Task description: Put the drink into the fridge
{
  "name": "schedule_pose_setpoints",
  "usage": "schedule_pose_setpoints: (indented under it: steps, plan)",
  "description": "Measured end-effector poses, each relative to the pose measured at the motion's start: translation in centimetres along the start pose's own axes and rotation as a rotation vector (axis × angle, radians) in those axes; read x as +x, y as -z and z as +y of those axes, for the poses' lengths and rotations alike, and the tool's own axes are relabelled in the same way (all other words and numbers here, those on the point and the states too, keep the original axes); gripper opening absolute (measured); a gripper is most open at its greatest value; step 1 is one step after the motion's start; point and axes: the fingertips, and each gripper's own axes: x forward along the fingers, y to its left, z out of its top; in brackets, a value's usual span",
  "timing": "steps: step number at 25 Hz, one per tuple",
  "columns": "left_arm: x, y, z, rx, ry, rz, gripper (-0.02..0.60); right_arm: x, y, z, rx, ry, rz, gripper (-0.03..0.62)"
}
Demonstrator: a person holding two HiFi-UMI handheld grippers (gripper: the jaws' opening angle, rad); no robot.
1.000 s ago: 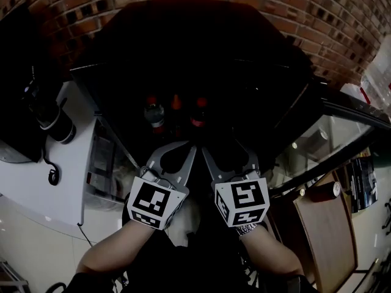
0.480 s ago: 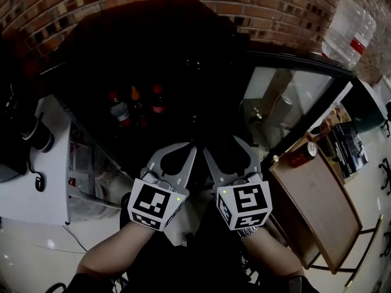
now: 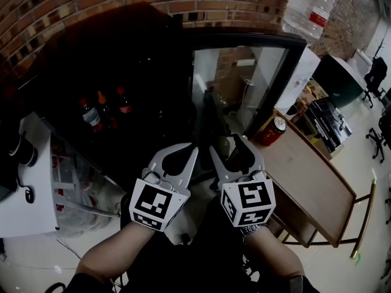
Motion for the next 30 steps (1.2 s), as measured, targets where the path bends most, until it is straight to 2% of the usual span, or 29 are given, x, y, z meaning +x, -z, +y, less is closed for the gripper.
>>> schedule_pose_setpoints:
  steps: [6, 13, 30]
  plan:
    - [1.7, -2.1, -3.5, 0.025, 0.065, -0.037, 0.003, -3.2, -0.5, -3.6, -0.001, 0.085, -0.013, 0.258]
    - [3.6, -2.8, -7.2, 0.037, 0.135, -0.046, 0.003, -6.0, 0.4, -7.5, 0.016, 0.173, 0.001, 0.258]
    - [9.2, -2.8, -11.3, 0.034, 0.248, -0.035, 0.003, -6.8, 3.1, -14.6, 0.065, 0.299, 0.064, 0.265]
